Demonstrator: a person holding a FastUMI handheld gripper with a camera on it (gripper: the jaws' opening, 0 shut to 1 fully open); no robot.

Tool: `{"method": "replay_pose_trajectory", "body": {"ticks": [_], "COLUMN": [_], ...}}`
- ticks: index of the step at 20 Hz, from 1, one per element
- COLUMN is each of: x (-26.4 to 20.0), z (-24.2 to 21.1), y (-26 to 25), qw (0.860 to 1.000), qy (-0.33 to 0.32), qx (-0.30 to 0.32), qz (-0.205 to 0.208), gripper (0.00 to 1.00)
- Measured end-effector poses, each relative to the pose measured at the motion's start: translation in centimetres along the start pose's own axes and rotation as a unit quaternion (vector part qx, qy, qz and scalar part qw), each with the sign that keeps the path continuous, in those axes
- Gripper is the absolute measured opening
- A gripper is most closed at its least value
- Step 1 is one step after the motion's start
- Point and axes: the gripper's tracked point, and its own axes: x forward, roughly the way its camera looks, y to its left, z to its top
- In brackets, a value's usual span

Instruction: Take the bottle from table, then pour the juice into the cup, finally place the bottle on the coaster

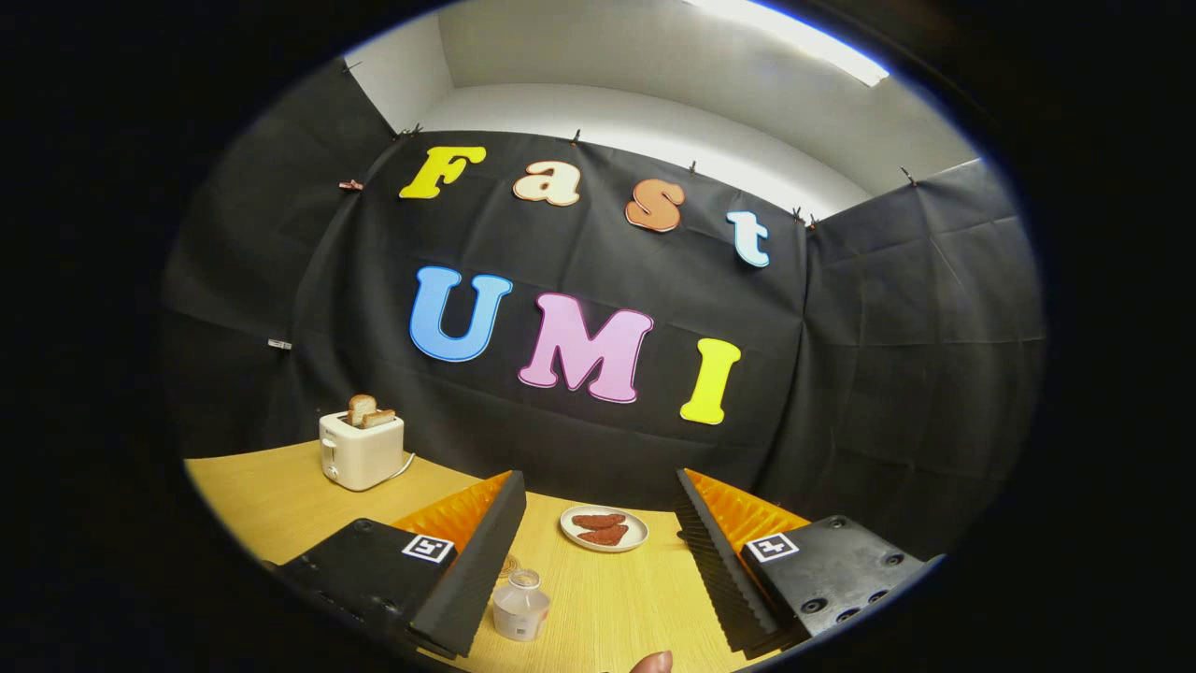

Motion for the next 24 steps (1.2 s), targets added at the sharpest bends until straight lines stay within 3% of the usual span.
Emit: {"method": "replay_pose_trajectory", "body": {"ticks": [13, 24], "x": [0.0, 1.6], "z": [-0.4, -11.3], "y": [1.0, 6.1], "qw": [1.0, 0.998], "qy": [-0.009, 0.033], "qx": [0.013, 0.043], "qz": [0.013, 0.043], "gripper": [0.97, 0.97]}}
